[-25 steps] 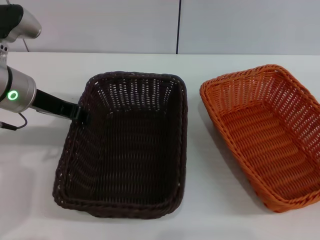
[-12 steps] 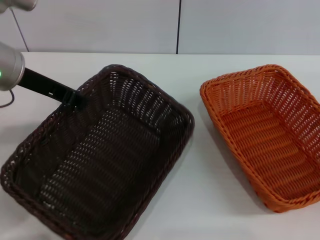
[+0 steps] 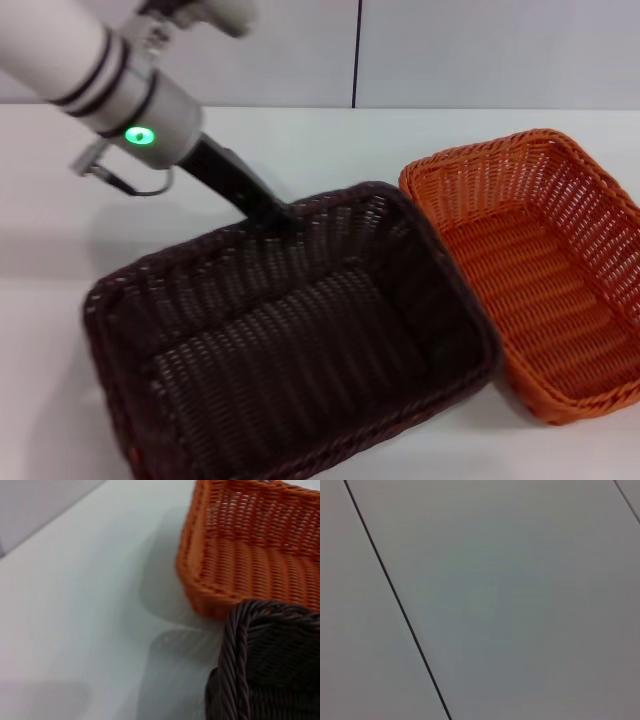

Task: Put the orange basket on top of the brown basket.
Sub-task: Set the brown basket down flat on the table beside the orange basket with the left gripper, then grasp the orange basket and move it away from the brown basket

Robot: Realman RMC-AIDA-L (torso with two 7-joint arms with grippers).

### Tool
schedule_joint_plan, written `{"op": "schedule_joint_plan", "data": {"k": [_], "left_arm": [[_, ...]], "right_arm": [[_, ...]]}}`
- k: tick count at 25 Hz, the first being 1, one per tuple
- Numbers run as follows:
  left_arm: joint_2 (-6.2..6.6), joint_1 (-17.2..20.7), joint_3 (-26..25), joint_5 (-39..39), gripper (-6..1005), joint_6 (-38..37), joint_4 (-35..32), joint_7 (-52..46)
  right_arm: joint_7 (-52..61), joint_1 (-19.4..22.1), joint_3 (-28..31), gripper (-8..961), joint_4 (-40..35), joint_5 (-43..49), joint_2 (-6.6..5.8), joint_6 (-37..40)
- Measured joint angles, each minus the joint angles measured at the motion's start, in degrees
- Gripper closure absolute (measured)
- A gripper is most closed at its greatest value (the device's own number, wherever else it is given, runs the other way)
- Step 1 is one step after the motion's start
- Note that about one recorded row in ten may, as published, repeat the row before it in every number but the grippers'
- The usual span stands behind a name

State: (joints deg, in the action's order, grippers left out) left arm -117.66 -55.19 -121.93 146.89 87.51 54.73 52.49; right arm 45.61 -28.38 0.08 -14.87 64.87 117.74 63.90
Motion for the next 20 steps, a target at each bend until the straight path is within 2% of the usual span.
{"op": "schedule_joint_plan", "data": {"k": [1,2,6,12,13,14,15,16,19,20], "left_arm": [[0.00,0.00,0.00,0.00,797,0.00,0.00,0.00],[-0.02,-3.49,0.27,-0.07,798,-4.20,-6.26,1.46],[-0.20,-5.64,0.34,-0.11,800,-7.87,-9.58,2.68],[-0.23,-5.36,0.00,-0.11,797,-12.47,-9.22,1.20],[-0.13,-4.17,0.08,0.16,797,-14.73,-7.82,-0.69],[-0.10,-3.08,0.21,0.29,796,-15.94,-6.50,-1.85],[-0.09,-2.00,0.29,0.25,795,-16.90,-5.15,-2.73],[-0.09,-2.00,0.29,0.25,795,-16.90,-5.15,-2.73],[-0.10,1.23,-1.21,-0.05,766,-18.22,-1.73,-3.40],[-0.10,1.23,-1.21,-0.05,739,-18.22,-1.73,-3.40]], "right_arm": [[0.01,0.26,0.00,168,0.01,0.00,0.10,0.02],[0.01,0.42,0.00,170,0.03,0.00,0.18,0.05],[0.02,1.20,0.30,175,0.62,-0.03,0.36,0.12],[0.41,2.28,0.30,183,1.05,-0.10,0.39,0.49],[1.47,2.49,-0.15,185,0.74,0.23,0.39,0.80],[3.39,2.82,-0.90,186,0.10,0.88,0.38,1.30],[9.92,4.03,-3.67,187,-2.72,2.90,0.21,2.23],[9.92,4.03,-3.67,189,-2.72,2.90,0.21,2.23],[25.35,6.72,-9.00,193,-9.62,7.85,-0.46,2.79],[36.07,8.69,-12.28,194,-14.83,11.96,-1.23,3.53]]}}
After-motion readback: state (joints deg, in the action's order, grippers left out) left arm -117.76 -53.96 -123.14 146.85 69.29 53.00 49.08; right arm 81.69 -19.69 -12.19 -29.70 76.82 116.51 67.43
